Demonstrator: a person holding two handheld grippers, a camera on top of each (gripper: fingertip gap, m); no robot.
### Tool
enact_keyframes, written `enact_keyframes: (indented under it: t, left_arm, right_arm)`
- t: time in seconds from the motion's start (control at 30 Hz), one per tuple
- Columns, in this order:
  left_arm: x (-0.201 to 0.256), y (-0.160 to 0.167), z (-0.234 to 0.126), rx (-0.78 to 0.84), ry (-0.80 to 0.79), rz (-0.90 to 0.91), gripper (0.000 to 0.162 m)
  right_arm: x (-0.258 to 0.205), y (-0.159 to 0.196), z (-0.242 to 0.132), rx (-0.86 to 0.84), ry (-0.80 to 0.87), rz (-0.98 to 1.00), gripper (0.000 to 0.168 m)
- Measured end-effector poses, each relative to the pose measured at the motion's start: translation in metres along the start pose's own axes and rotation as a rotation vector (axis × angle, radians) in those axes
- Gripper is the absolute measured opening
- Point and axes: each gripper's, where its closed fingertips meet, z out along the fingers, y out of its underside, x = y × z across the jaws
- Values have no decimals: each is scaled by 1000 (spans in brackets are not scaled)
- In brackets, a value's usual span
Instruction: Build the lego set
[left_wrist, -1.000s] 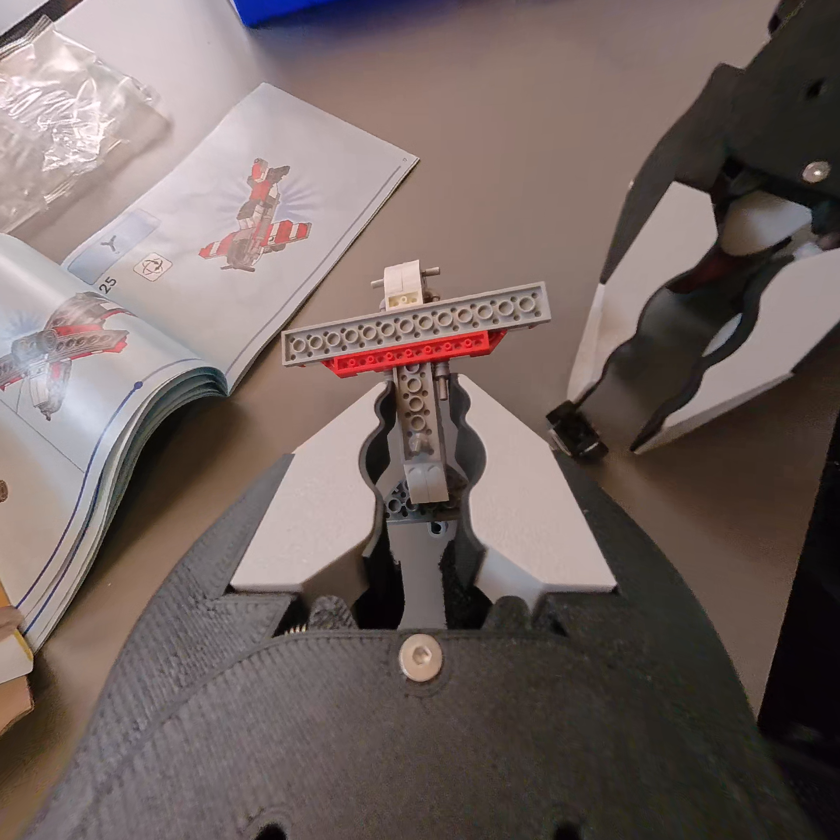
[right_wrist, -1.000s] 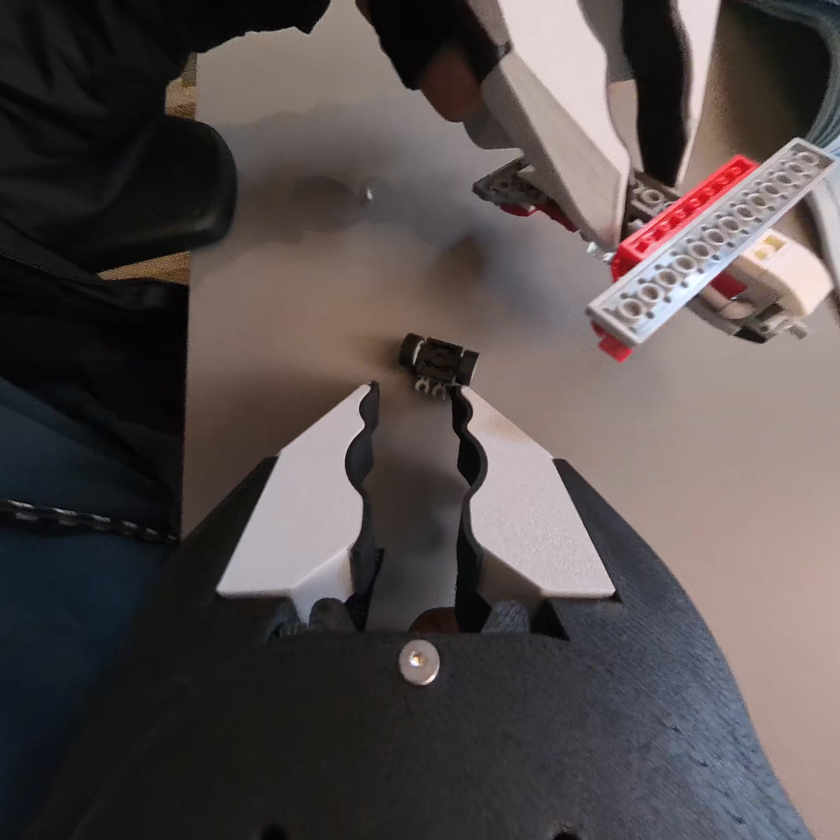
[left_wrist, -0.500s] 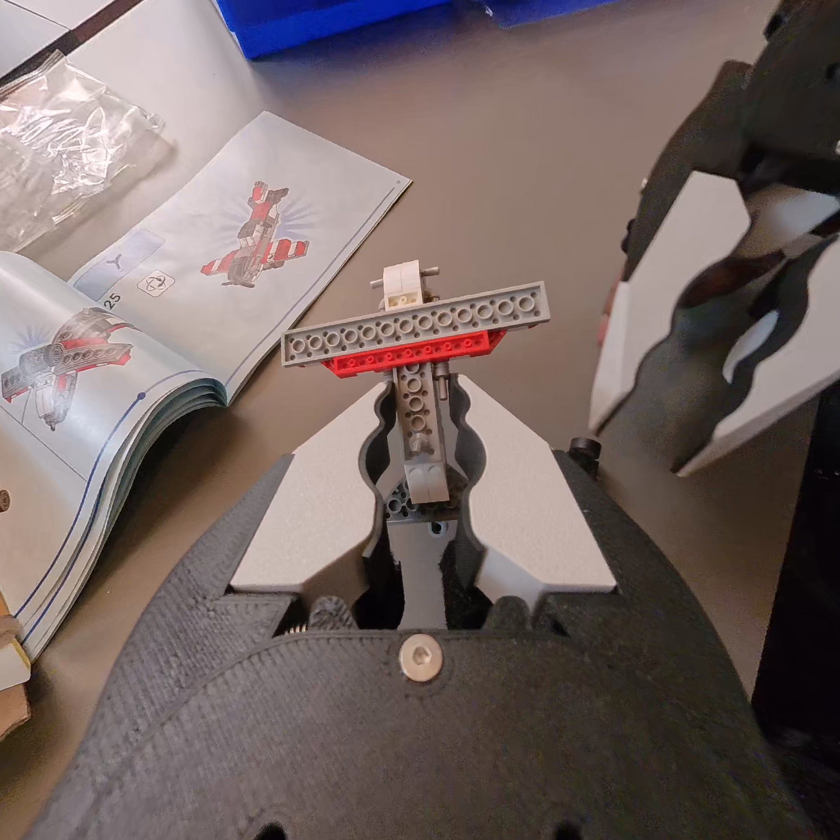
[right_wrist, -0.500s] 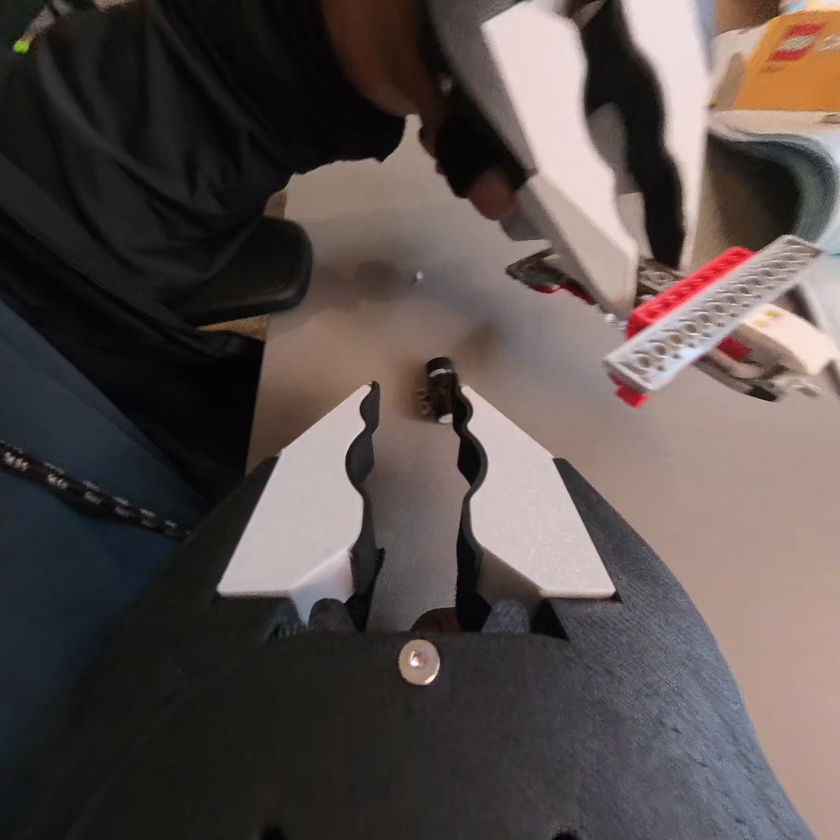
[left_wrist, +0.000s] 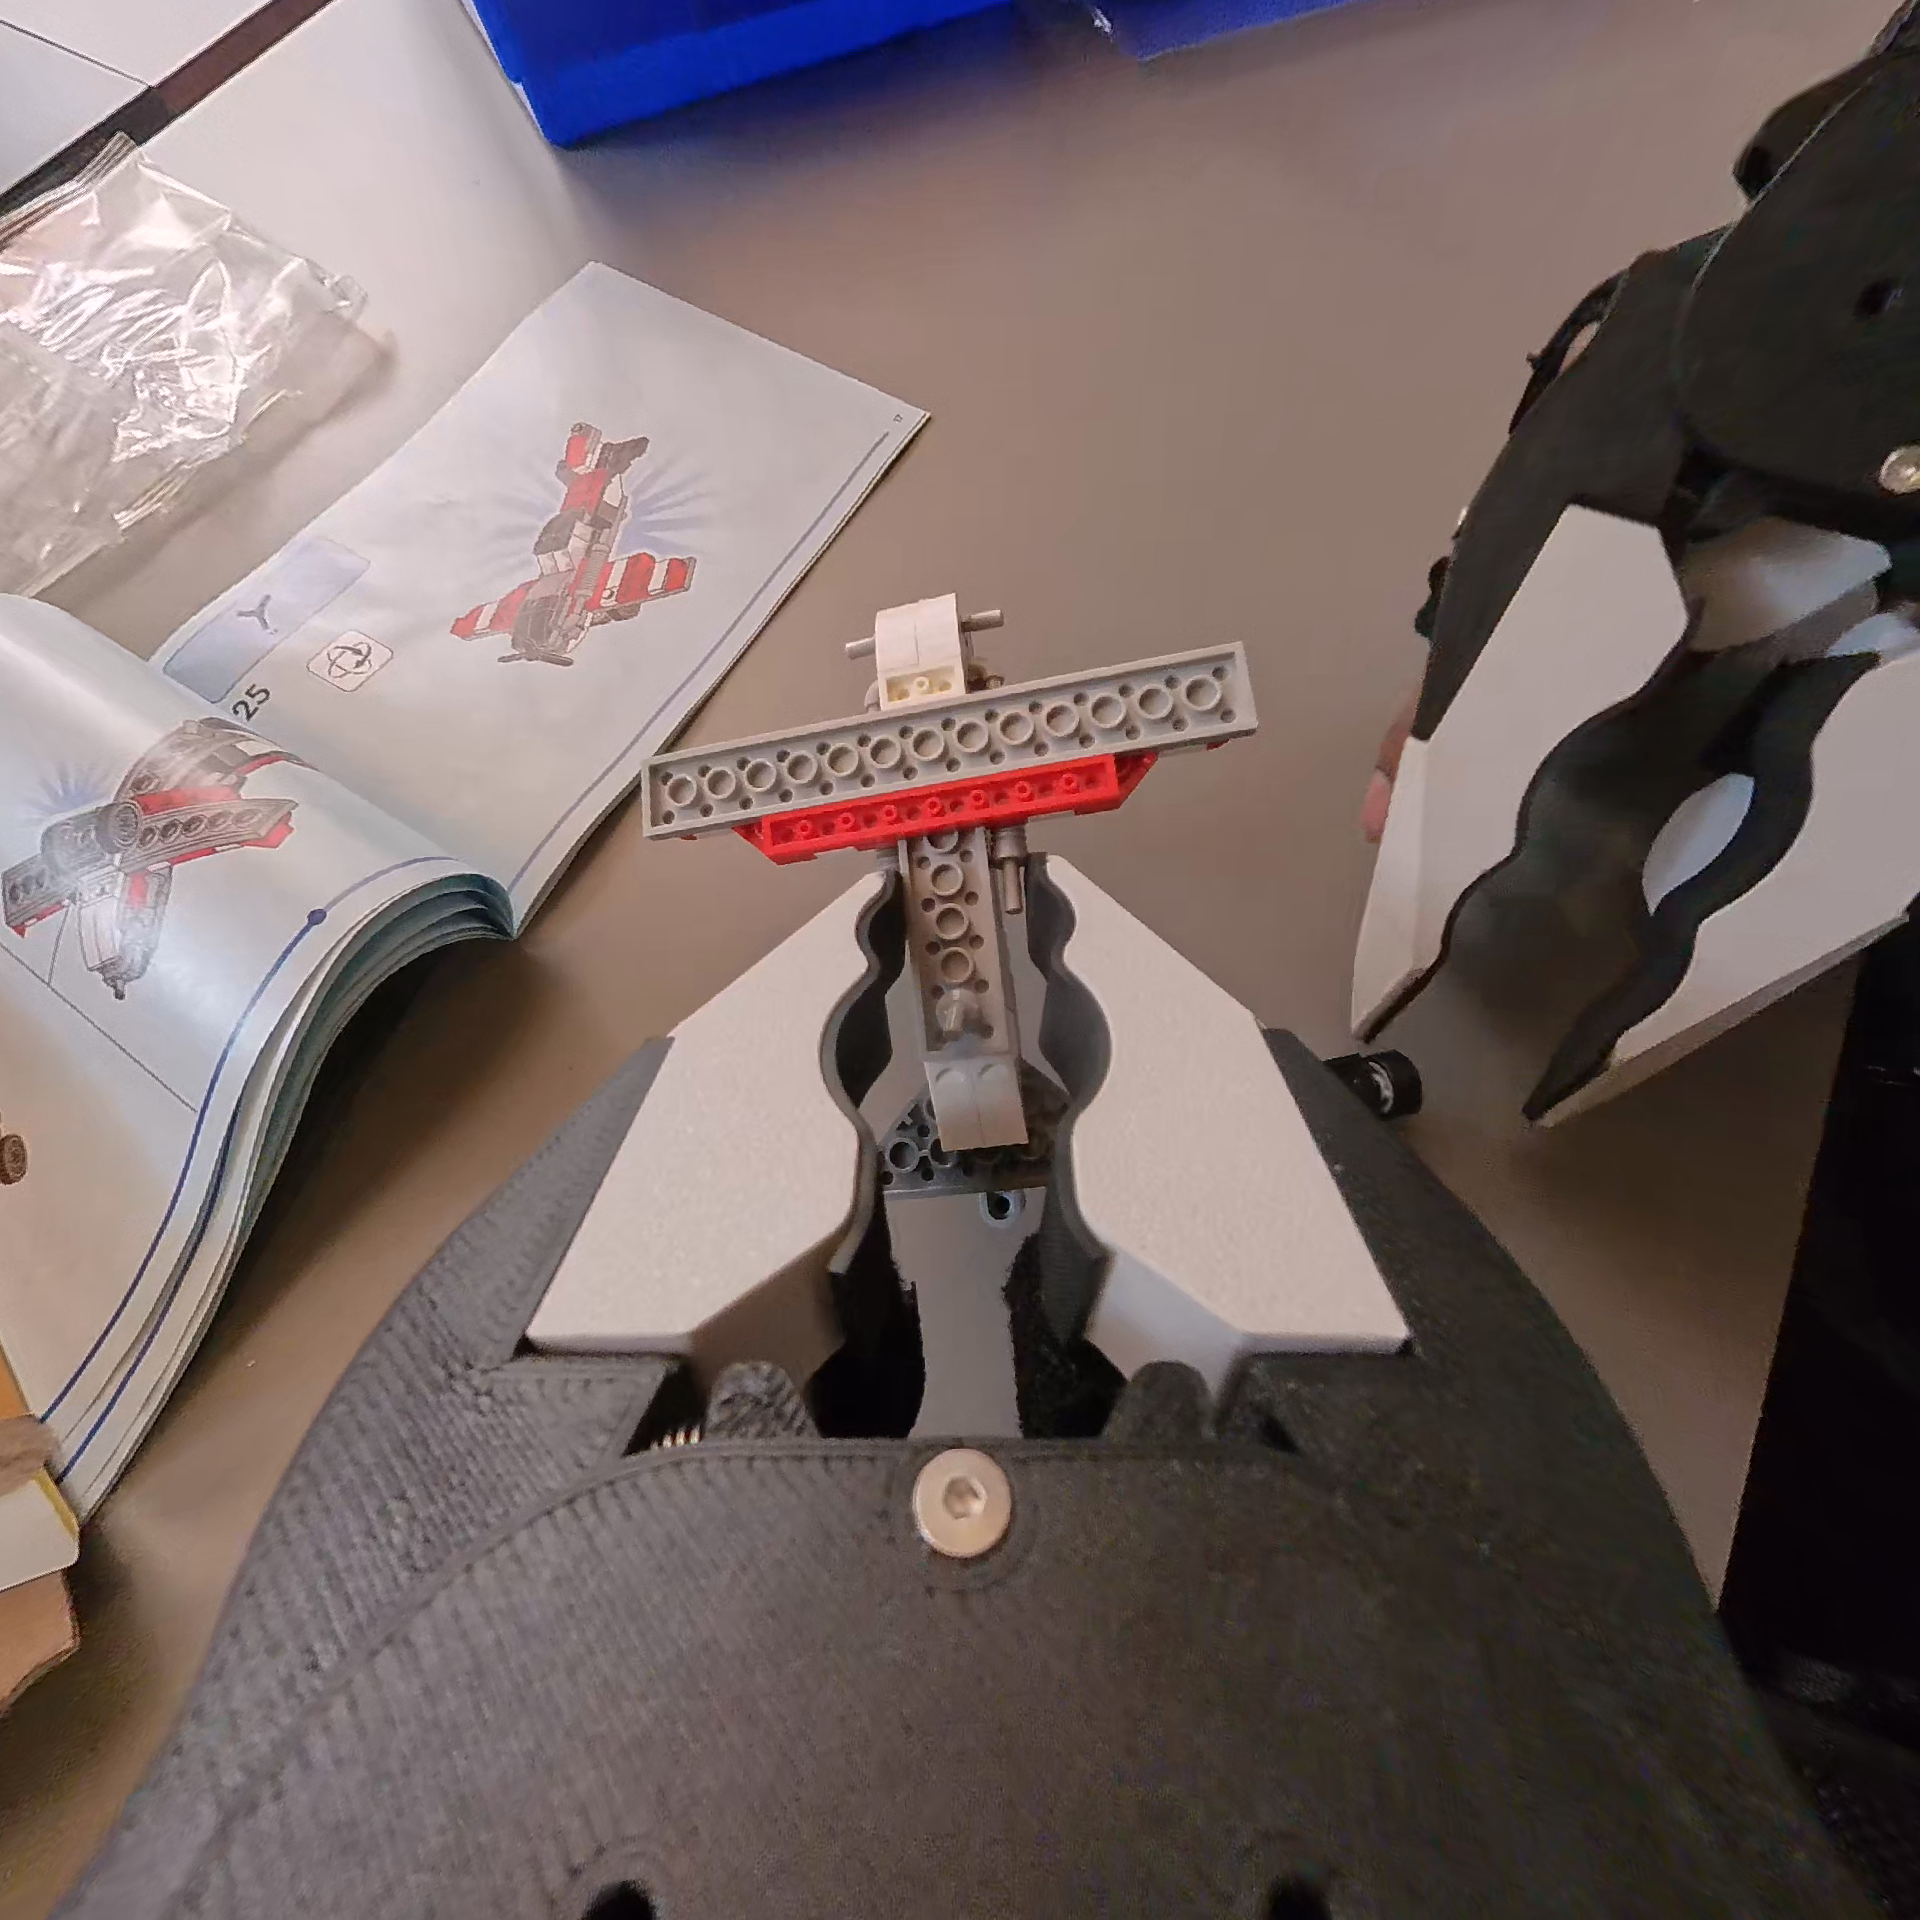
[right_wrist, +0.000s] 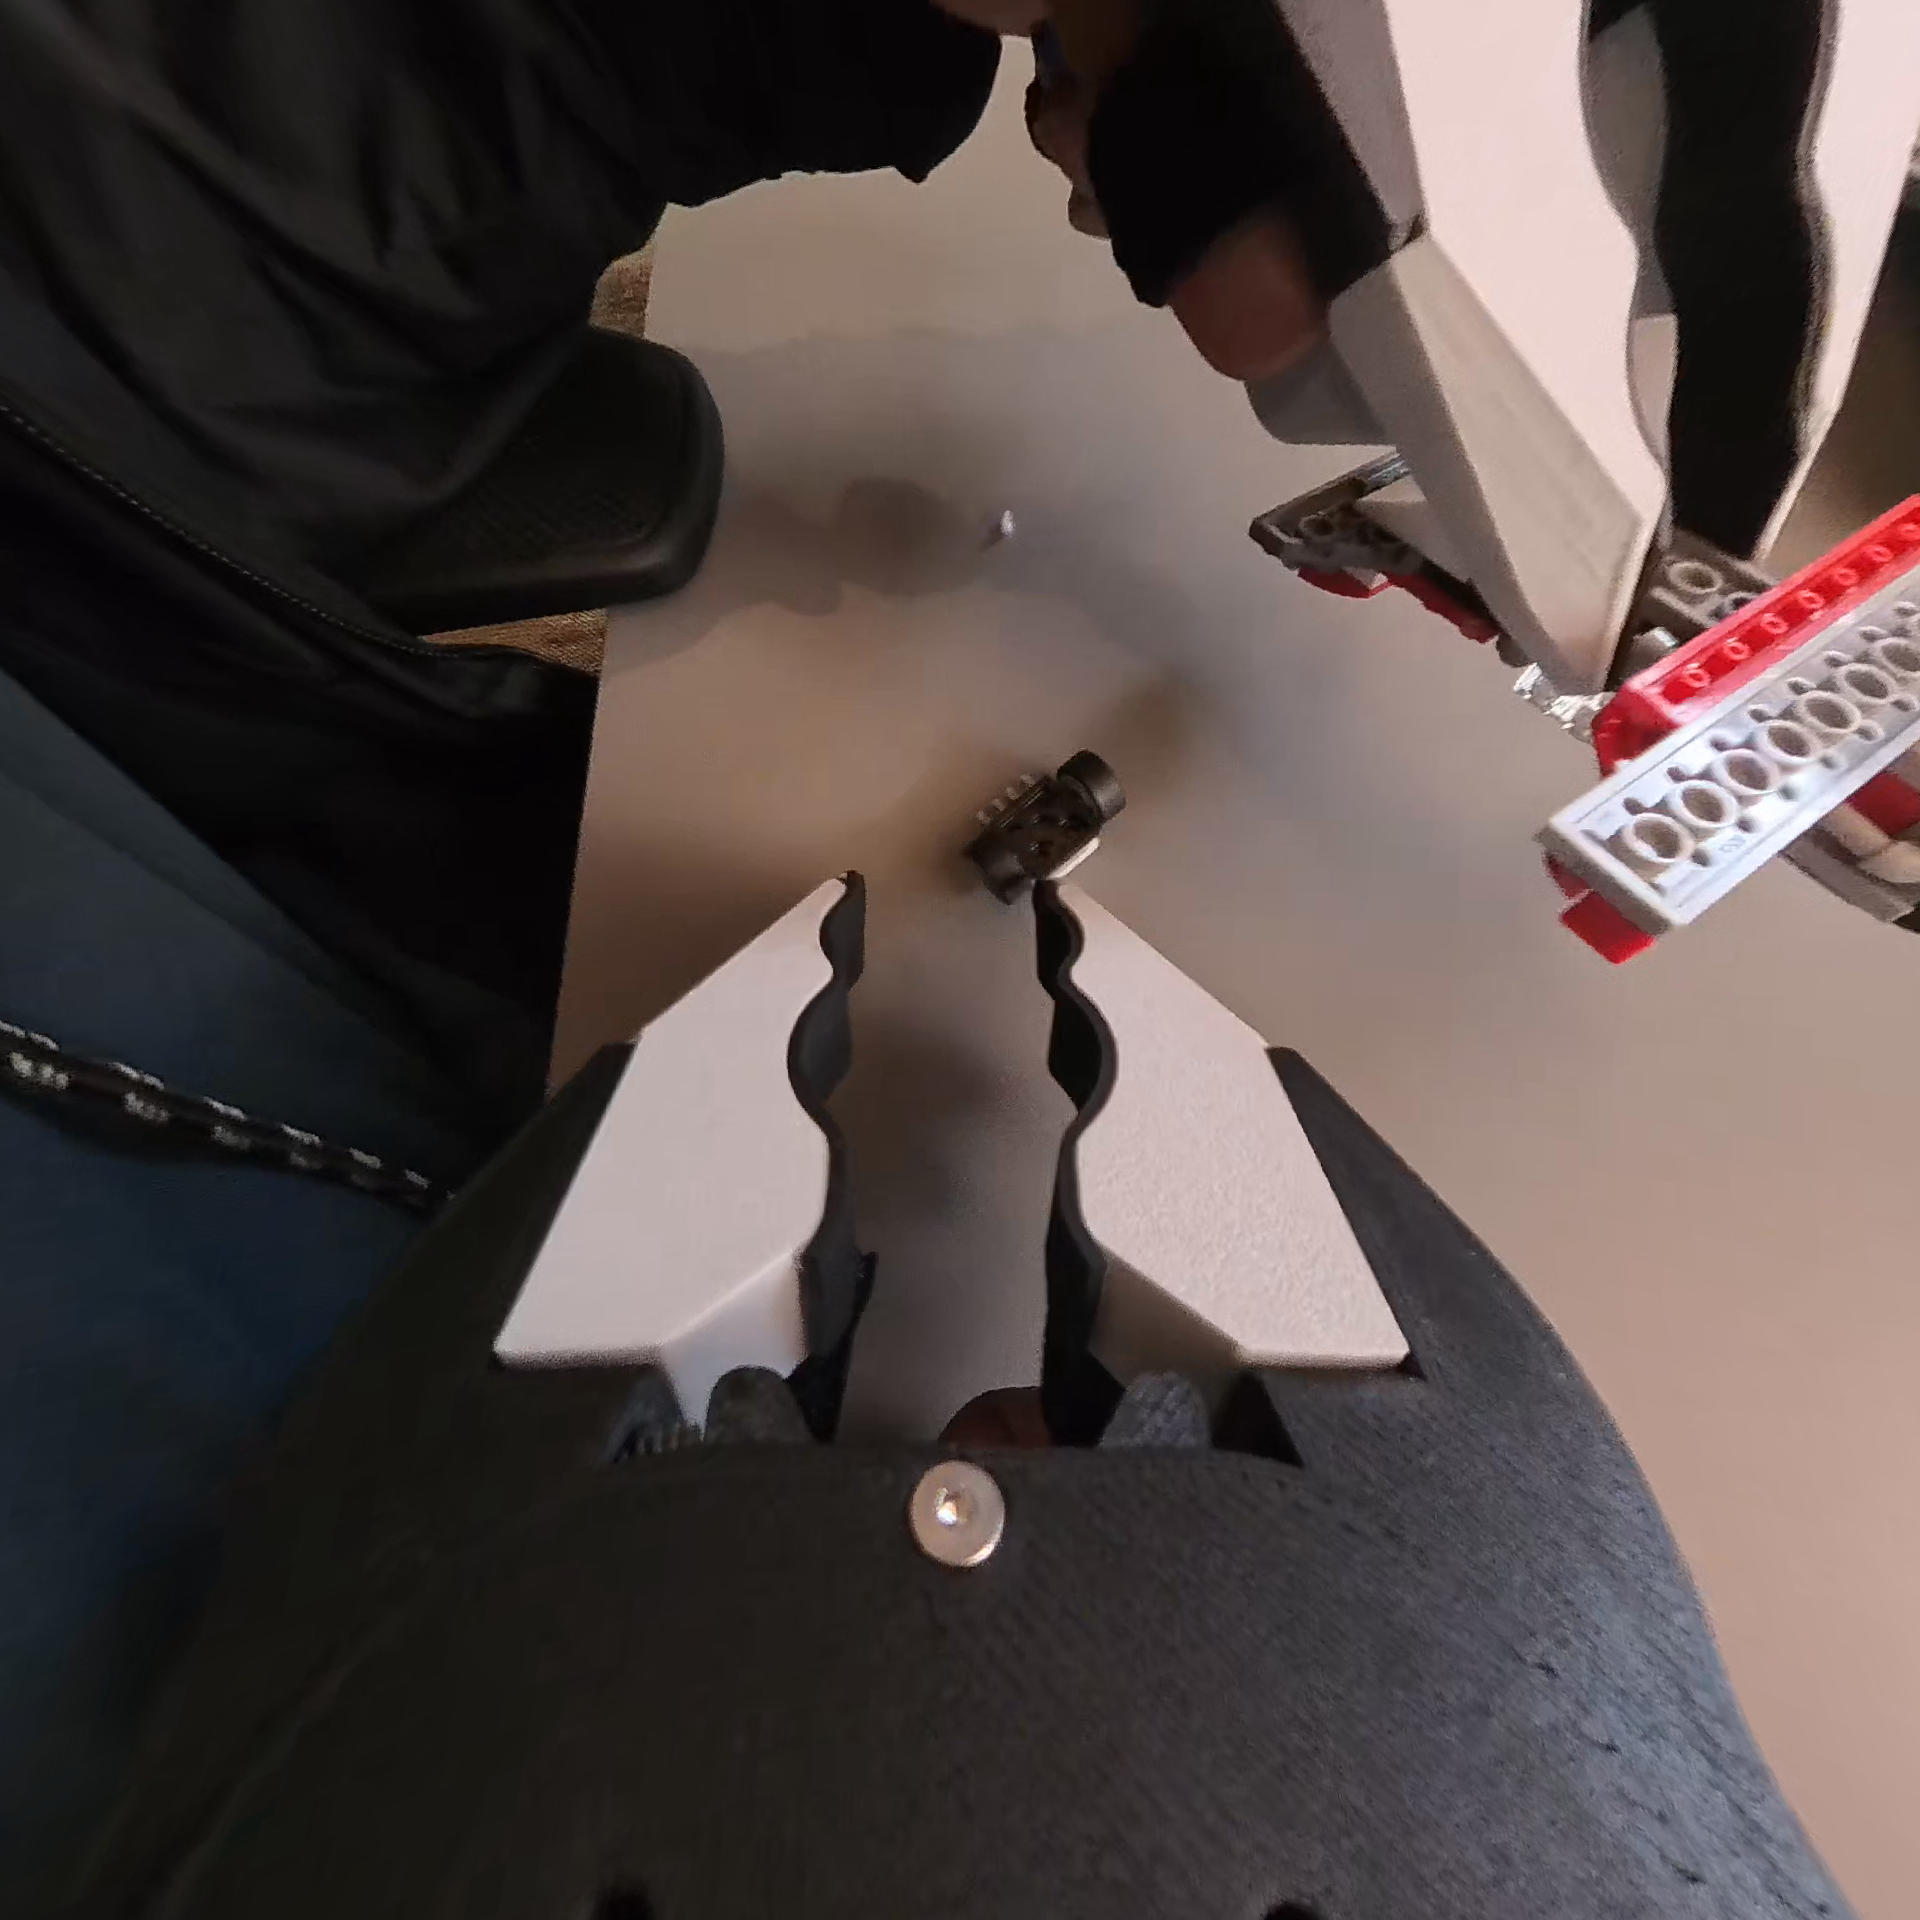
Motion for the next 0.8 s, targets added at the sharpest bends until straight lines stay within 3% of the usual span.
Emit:
enact_keyframes:
  t: [0.23,0.43,0.8]
  left_arm:
    - [2,2,-1,-2,8,24,24]
    - [2,4,-4,0,7,34,23]
    - [0,9,-4,-16,0,43,23]
  right_arm:
    - [11,-16,-5,83,-18,-157,37]
    - [9,-13,0,37,-86,-367,39]
    - [14,-9,16,-10,-132,-394,43]
